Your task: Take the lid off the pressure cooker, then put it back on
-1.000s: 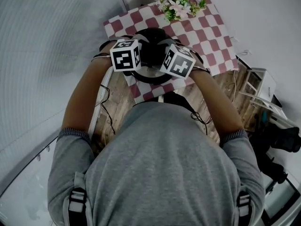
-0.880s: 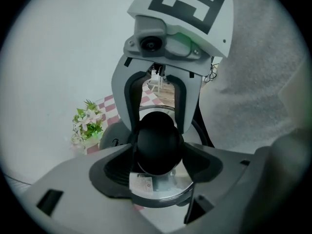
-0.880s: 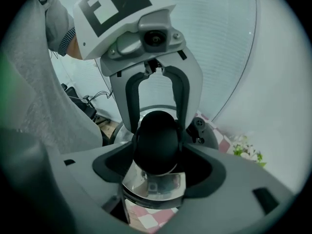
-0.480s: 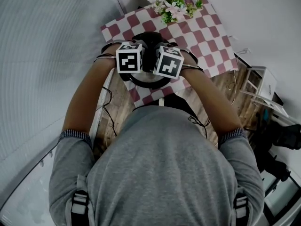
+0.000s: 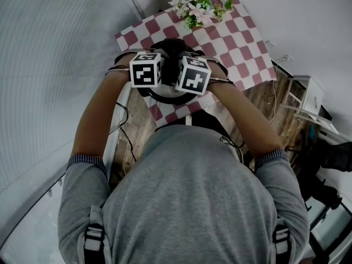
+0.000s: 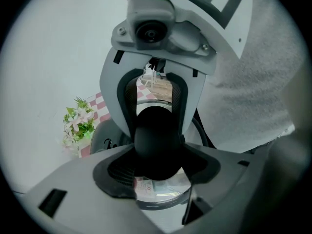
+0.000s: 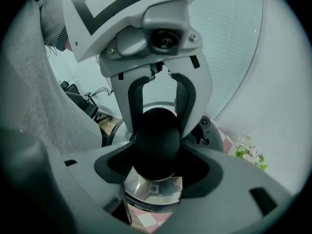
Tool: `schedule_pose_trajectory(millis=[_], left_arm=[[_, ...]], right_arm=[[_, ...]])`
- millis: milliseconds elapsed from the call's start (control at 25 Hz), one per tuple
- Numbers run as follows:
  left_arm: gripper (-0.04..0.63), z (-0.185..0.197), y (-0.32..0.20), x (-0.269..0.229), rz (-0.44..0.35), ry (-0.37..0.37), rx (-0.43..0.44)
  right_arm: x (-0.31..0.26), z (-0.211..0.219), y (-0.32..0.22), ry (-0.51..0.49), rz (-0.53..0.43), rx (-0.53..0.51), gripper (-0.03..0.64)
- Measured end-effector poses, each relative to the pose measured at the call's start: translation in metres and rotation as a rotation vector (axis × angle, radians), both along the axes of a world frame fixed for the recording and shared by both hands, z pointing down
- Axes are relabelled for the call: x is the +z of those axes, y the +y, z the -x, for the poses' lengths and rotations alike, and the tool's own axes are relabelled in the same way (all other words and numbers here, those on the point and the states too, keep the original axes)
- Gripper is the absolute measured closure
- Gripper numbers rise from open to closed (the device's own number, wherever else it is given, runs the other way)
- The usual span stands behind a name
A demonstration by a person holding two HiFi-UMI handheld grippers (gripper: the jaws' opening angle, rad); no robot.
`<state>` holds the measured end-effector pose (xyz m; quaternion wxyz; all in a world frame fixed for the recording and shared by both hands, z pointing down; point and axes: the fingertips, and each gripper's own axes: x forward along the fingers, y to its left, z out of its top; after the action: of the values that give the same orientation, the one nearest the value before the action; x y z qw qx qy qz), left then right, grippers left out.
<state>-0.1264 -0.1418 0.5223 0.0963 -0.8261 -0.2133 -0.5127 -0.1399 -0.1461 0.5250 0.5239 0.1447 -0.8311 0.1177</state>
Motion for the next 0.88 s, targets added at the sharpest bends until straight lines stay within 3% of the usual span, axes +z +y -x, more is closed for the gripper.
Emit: schedule_pose_trajectory(millis=[880], left_arm=[[0.293,0.002,0.018,-0.048,-0.089,0.069,0.053]], right_arm=[[-0.048,0.003,0.016,0.003,-0.121,0.043,0.325]])
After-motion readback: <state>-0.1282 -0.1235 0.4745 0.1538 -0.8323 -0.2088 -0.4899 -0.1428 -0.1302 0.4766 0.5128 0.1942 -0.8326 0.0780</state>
